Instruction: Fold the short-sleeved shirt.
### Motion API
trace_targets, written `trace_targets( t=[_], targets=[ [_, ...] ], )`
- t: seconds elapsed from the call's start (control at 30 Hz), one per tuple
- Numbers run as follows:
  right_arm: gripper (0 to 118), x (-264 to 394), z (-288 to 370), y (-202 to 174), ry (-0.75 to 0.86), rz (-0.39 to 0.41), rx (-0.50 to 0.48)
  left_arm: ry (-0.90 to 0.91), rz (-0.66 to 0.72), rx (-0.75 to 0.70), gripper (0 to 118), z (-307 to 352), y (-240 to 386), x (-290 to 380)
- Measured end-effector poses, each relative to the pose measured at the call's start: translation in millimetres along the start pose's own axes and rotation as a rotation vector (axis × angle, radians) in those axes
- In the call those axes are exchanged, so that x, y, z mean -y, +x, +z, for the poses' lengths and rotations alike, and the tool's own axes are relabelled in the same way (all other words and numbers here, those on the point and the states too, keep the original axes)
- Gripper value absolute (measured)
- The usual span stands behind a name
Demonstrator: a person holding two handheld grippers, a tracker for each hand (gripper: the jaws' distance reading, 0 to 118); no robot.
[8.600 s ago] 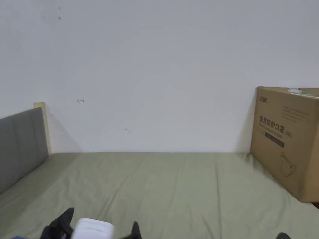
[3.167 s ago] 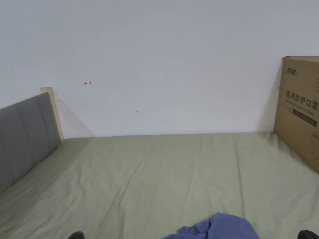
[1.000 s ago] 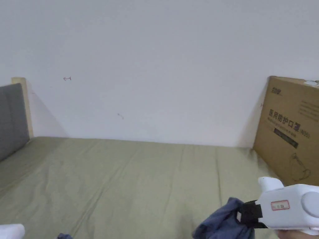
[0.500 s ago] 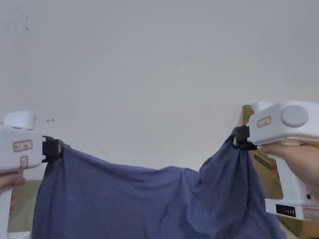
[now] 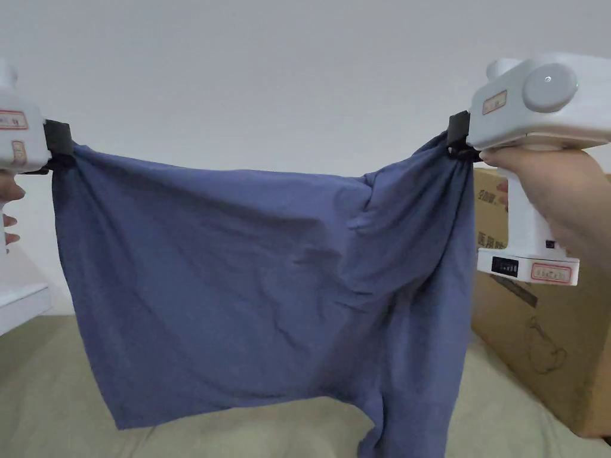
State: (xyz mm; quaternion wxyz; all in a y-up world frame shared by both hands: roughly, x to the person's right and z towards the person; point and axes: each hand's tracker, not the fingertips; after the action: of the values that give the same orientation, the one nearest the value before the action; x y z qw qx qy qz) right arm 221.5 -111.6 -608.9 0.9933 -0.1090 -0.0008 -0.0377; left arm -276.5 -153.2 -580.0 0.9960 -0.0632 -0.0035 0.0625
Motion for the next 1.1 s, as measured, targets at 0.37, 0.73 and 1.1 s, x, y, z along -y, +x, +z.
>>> trace_targets(
  t=[0.37, 0.73, 1.1],
  targets=[
    [7, 324, -37, 37, -0.597, -0.193, -0.015, -0.686, 0.051, 0.209, 2, 0, 0, 300],
    [7, 395, 213, 115, -0.65, -0.187, -0.111, -0.802, 0.06, 0.257, 2, 197, -76, 339],
    [23, 465, 215, 106, -0.873, -0.216, 0.005, -0.89, 0.03, 0.207, 24, 208, -70, 382]
  ],
)
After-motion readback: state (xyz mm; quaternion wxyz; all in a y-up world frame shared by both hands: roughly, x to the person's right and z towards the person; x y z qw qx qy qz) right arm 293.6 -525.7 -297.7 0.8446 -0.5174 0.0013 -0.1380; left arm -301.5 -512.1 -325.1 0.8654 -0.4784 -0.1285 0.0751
